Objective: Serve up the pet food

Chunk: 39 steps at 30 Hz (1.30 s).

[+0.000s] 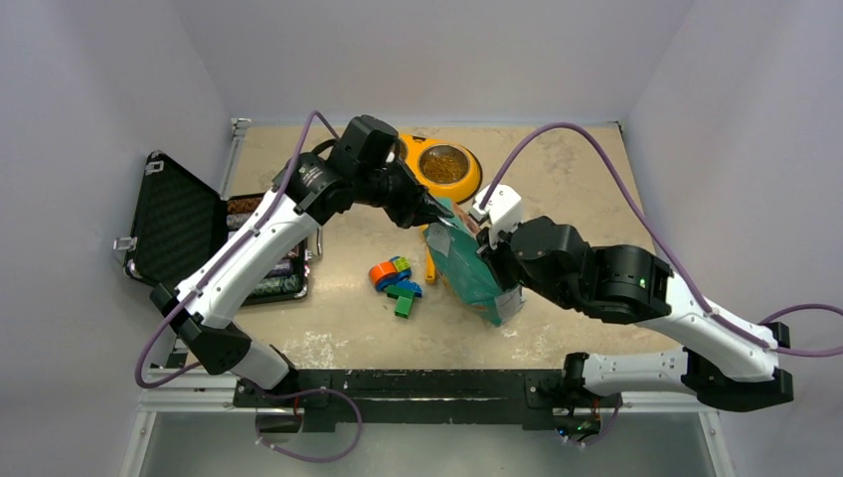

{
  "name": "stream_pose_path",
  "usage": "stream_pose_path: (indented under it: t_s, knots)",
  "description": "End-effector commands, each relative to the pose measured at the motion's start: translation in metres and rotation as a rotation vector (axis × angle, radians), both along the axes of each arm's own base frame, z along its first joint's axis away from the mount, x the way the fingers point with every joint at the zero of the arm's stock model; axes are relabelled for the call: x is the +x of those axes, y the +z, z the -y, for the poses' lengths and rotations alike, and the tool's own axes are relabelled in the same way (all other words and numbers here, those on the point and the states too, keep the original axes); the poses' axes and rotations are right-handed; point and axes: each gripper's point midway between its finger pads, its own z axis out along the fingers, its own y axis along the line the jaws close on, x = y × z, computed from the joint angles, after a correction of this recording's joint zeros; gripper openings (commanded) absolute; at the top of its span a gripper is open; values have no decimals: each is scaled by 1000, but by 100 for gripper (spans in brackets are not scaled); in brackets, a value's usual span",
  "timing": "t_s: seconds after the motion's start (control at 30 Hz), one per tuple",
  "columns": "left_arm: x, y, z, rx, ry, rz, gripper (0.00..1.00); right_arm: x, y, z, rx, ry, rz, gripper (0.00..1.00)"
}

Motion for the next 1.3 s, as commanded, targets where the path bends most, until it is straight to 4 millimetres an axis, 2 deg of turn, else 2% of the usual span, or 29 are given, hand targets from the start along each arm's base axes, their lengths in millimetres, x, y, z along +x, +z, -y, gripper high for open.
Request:
stream_pose_path:
  t_s: [0.0, 0.07, 0.23, 0.3, 0.43, 0.57, 0.63, 0.67, 0.73, 0.8, 0.93, 1.0, 1.07, 1.13, 1.27]
  knots:
    - [48, 31, -40, 1, 195, 206, 14, -14, 8, 3, 45, 43, -36, 0]
    - [42, 27, -36, -13, 179, 182, 30, -13, 8, -3, 36, 58, -33, 0]
    - [39, 17, -35, -6, 168, 158, 51, -13, 16, -9, 37, 98, -8, 0]
    - [42, 18, -32, -12, 161, 170, 54, -12, 15, -9, 27, 98, -7, 0]
    - [41, 21, -24, -14, 137, 175, 55, -13, 11, -9, 19, 97, -15, 0]
    - [25, 13, -13, 4, 86, 144, 54, -11, 10, -8, 7, 83, -15, 0]
    - [19, 9, -12, 22, 70, 145, 51, -10, 9, -7, -3, 77, -13, 0]
    - [18, 7, -11, 27, 66, 150, 46, -9, 9, -6, -8, 75, -10, 0]
    - [21, 10, -10, 13, 65, 183, 27, -9, 8, -5, -15, 73, -9, 0]
    - [30, 18, -10, 8, 74, 243, 2, -9, 5, -4, -26, 70, -11, 0]
    - [51, 50, -14, 20, 94, 355, 0, -11, -4, 1, -38, 55, -37, 0]
    - [59, 61, -20, 42, 110, 390, 0, -17, -8, 3, -23, 63, -63, 0]
    - [64, 64, -21, 57, 102, 400, 0, -25, -10, 4, 9, 86, -95, 0]
    - [65, 62, -17, 45, 82, 385, 0, -31, -3, 8, 62, 85, -115, 0]
    - [67, 64, 0, 10, 16, 405, 0, -33, 23, 22, 155, 45, -101, 0]
